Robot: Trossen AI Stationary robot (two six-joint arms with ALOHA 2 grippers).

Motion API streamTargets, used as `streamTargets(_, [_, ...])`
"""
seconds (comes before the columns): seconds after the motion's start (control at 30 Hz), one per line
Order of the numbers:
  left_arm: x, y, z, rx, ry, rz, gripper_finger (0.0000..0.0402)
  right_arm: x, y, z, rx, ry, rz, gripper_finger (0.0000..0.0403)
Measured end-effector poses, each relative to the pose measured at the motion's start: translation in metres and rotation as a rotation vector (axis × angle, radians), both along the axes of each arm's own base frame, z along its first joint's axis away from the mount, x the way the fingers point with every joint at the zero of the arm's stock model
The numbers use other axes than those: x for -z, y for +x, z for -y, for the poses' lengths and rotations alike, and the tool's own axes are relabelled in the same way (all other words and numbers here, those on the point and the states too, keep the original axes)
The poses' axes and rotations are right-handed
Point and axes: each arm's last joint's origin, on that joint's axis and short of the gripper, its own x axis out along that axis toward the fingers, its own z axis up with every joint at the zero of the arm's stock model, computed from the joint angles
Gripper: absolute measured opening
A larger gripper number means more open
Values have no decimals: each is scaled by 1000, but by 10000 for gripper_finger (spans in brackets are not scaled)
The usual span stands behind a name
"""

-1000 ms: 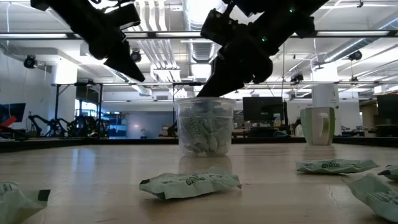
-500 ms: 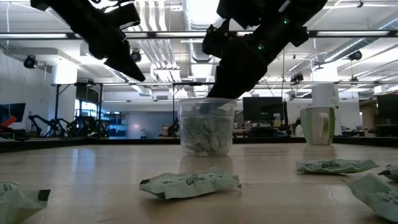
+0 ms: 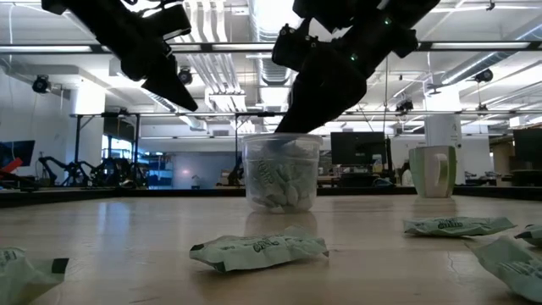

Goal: Pick and place Stevia / Truvia into bins
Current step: Put the light green stevia packet into the transparent container

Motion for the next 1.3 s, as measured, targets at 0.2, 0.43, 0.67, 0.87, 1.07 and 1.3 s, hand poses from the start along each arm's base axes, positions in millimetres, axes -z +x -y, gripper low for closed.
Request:
streamTargets(0.2, [0,0,0,1,0,0,169,-5,2,-2,-23,13,-8,106])
streamTargets(0.43, [0,0,0,2,-1,-1,169,-31,-1,-6,-36,6,-21,158])
streamTargets(0.67, [3,0,2,46,-57,-9,169,-51,-20,-8,-8,-15,-75,164])
streamTargets(0.87, [12,1,14,246,-256,1,169,-51,-51,-8,120,-97,-194,149])
streamTargets(1.07, [29,-2,38,353,-325,34,169,-42,-80,-7,155,-89,-231,134])
streamTargets(1.3, [47,-1,90,599,-398,93,169,-35,-107,-2,157,-86,-241,123])
